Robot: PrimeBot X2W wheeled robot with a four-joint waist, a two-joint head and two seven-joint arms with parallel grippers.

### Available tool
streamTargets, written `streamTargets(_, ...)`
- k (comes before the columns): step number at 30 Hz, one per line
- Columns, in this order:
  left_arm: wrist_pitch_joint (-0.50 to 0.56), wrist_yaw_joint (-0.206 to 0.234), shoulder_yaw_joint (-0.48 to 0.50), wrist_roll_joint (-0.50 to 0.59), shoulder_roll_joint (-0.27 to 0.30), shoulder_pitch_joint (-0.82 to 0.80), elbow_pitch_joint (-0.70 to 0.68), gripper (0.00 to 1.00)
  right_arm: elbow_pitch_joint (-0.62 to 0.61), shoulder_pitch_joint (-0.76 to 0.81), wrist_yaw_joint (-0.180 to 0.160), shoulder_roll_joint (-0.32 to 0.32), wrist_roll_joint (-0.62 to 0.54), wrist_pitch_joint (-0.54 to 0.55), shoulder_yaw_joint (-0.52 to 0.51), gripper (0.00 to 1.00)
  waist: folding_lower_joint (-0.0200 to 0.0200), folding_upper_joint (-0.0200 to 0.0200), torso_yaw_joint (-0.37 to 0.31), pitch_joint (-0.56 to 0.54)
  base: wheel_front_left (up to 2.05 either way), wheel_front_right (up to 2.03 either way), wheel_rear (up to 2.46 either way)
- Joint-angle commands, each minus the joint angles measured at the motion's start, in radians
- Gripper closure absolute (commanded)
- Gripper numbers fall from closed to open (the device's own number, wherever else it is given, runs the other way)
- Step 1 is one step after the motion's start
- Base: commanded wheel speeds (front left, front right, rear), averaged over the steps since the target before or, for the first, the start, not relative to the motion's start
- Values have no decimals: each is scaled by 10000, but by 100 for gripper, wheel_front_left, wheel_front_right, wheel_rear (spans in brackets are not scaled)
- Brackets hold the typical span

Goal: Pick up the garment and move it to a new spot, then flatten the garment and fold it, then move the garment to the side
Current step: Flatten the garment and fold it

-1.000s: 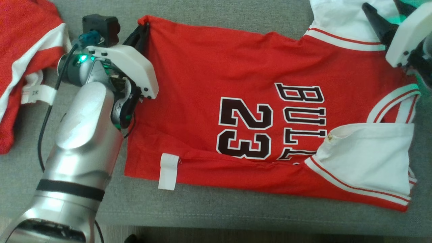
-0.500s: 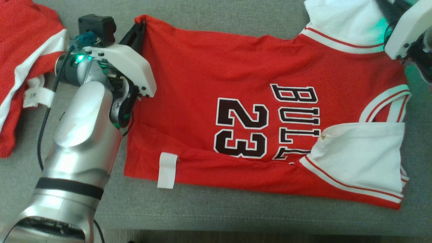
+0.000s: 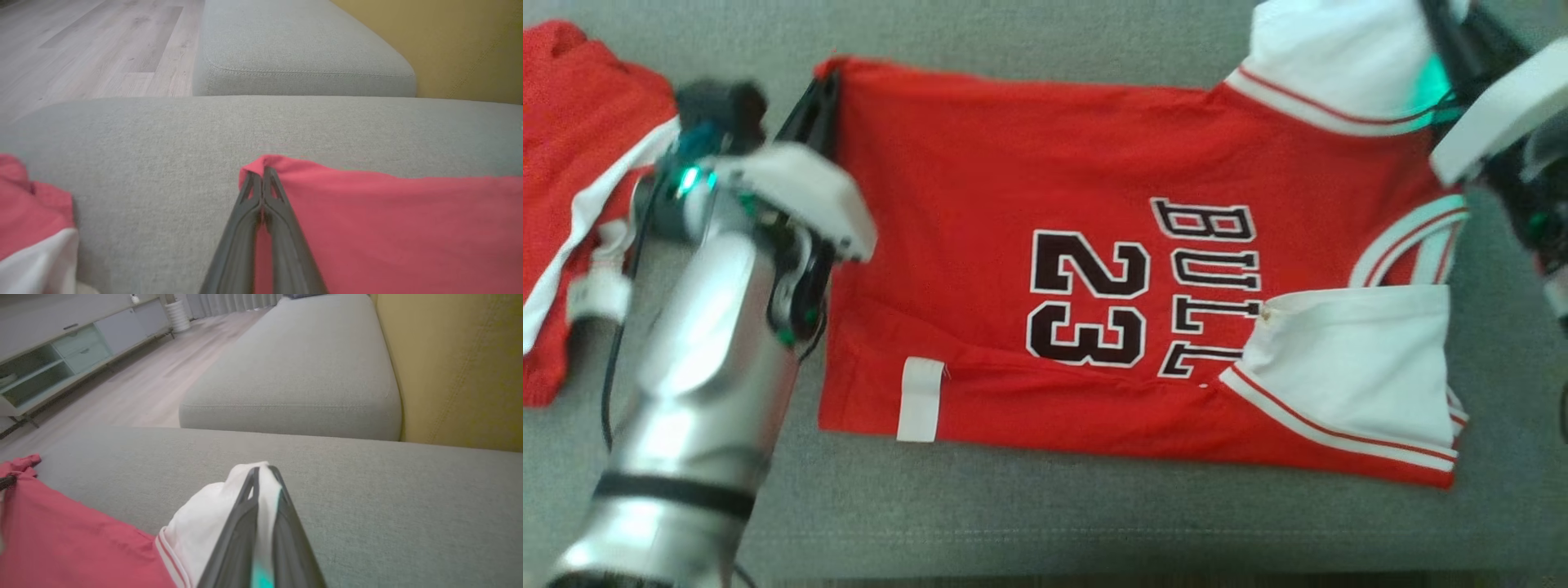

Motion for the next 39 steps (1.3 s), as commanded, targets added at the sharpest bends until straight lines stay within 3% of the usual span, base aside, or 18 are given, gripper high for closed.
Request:
streamTargets(1, -175, 175, 437, -58, 553, 282, -468, 100, -582, 485, 39, -268, 118, -281, 152, 100, 0, 0, -124, -193, 0, 0, 0)
streamTargets(11, -217, 728, 806, -541, 1003, 2963, -2376, 100, -2250, 3284, 39, -712, 447, -1122, 609, 100, 0, 0, -441, -740, 0, 0, 0)
streamTargets(19, -70, 1282, 1153, -873, 1283, 4602, -3856, 100, -2950, 5670, 39, -493, 474, -1959, -583, 100, 0, 0, -620, -997, 0, 0, 0)
streamTargets(27, 430, 1680, 1344, -1249, 1393, 5726, -4508, 100, -3385, 6986, 39, -31, 18, -1591, -1309, 100, 0, 0, -745, -1204, 0, 0, 0)
streamTargets(28, 539, 1697, 1311, -1313, 1358, 5857, -4535, 100, -3421, 7130, 39, 66, -61, -1520, -1385, 82, 0, 0, -754, -1224, 0, 0, 0)
streamTargets(29, 634, 1722, 1273, -1369, 1314, 5978, -4563, 70, -3455, 7260, 39, 174, -137, -1475, -1481, 25, 0, 0, -763, -1240, 0, 0, 0)
streamTargets(30, 677, 1747, 1238, -1399, 1274, 6085, -4598, 16, -3478, 7374, 39, 287, -226, -1453, -1599, 0, 0, 0, -775, -1256, 0, 0, 0)
streamTargets(31, 675, 1759, 1221, -1418, 1255, 6177, -4607, 0, -3498, 7473, 39, 381, -379, -1437, -1708, 0, 0, 0, -786, -1275, 0, 0, 0)
streamTargets(39, -620, 2413, 825, -318, 1197, 6785, -5139, 0, -4354, 8349, 39, 1580, -2694, -2266, -3552, 0, 0, 0, -798, -1602, 0, 0, 0)
